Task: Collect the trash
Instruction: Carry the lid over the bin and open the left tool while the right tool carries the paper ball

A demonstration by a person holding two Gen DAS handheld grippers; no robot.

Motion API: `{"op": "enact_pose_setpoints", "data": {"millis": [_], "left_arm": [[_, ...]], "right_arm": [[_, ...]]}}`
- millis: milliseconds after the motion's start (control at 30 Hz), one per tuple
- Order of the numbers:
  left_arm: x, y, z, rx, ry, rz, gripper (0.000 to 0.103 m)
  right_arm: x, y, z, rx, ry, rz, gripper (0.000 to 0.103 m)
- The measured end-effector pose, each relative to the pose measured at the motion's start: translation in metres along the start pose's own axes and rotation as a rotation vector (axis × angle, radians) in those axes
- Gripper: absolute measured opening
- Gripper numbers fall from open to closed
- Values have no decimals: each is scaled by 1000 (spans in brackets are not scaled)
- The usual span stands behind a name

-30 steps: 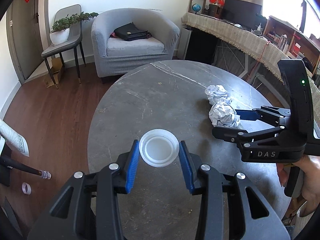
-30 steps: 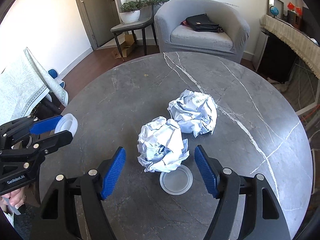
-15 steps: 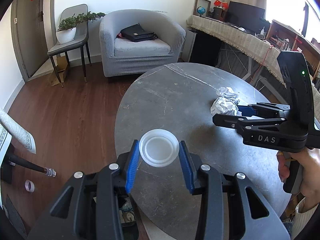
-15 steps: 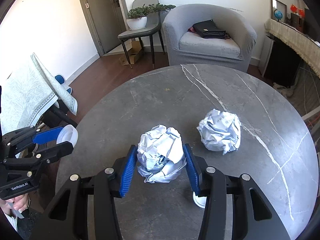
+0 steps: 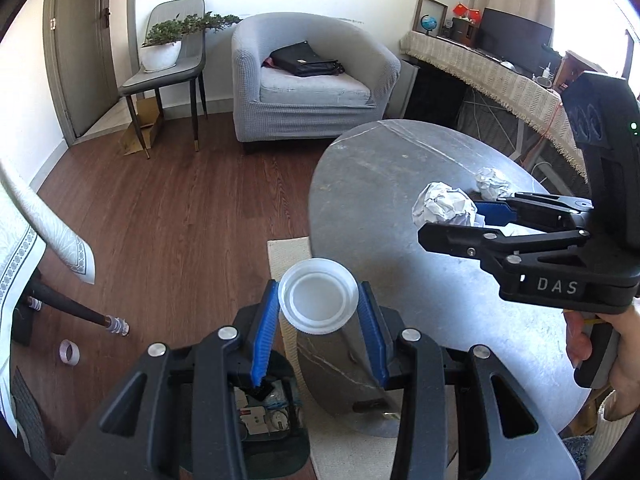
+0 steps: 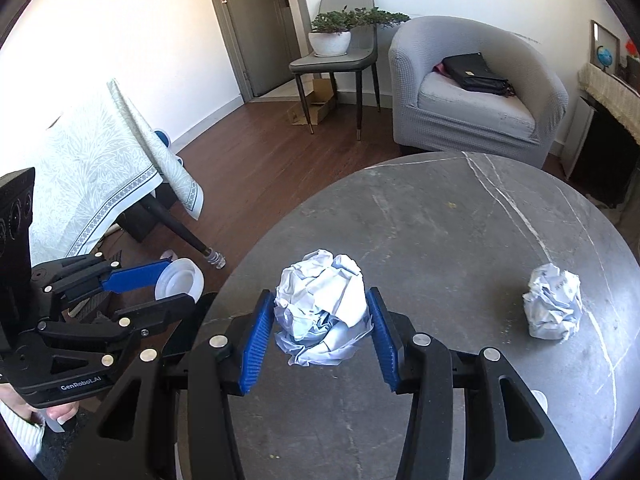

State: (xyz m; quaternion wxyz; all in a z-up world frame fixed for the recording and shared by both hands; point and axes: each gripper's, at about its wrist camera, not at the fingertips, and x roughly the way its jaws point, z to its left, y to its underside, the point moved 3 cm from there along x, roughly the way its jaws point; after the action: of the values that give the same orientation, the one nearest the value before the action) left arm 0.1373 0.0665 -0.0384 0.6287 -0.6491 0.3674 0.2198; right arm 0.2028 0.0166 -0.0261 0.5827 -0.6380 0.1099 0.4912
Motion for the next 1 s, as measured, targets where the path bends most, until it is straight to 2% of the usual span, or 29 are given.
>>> {"op": "enact_pose_setpoints", "data": {"millis": [400,1000], "left_arm": [[2,22,45,-44,-49,51,42],[38,85,115,-95,-163,250,42]], "right_arm": [[17,-10,47,-61,-70,20,48],[49,-20,108,-124,-147,64,48]]}}
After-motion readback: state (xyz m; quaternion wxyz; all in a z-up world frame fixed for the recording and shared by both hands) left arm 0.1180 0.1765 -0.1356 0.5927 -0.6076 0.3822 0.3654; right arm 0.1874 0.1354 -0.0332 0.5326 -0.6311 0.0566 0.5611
